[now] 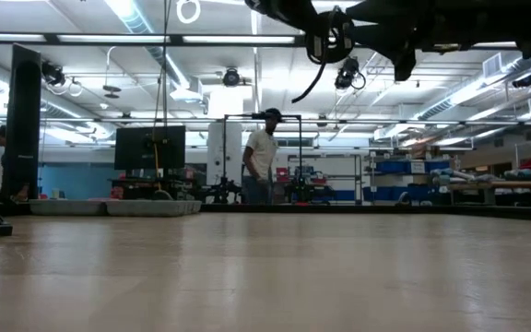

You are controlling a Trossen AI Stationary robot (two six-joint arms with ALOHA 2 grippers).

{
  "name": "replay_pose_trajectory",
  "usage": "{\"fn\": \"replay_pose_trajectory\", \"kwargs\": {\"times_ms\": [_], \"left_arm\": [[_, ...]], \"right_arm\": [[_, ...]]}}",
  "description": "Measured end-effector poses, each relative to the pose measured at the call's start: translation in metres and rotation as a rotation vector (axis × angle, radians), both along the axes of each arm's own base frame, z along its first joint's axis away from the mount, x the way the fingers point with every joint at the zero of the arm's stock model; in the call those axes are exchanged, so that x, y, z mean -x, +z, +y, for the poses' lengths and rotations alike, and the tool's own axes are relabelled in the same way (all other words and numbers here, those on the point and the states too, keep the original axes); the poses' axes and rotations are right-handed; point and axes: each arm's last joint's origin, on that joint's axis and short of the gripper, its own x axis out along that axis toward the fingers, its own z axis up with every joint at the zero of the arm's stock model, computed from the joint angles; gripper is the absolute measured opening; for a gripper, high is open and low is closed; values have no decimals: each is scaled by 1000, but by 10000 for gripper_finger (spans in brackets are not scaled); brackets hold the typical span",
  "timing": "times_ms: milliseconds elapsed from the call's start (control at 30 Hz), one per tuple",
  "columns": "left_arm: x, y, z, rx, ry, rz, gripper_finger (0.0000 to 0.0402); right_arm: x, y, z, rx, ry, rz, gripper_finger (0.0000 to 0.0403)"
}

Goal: Coil cords
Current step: Uncoil the black wire from the spool

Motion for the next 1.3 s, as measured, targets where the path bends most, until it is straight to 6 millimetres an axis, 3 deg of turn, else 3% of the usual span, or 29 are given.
{"fn": "replay_pose_trajectory", "kwargs": {"times_ms": [767, 1300], "left_arm": [[-3, 5, 0, -49, -5, -34, 4], [-5, 9, 0, -43, -4, -80, 4]], "right_arm": [[-14, -21, 8, 95, 111, 76, 148], [-29, -32, 11, 136, 104, 61, 115]]}}
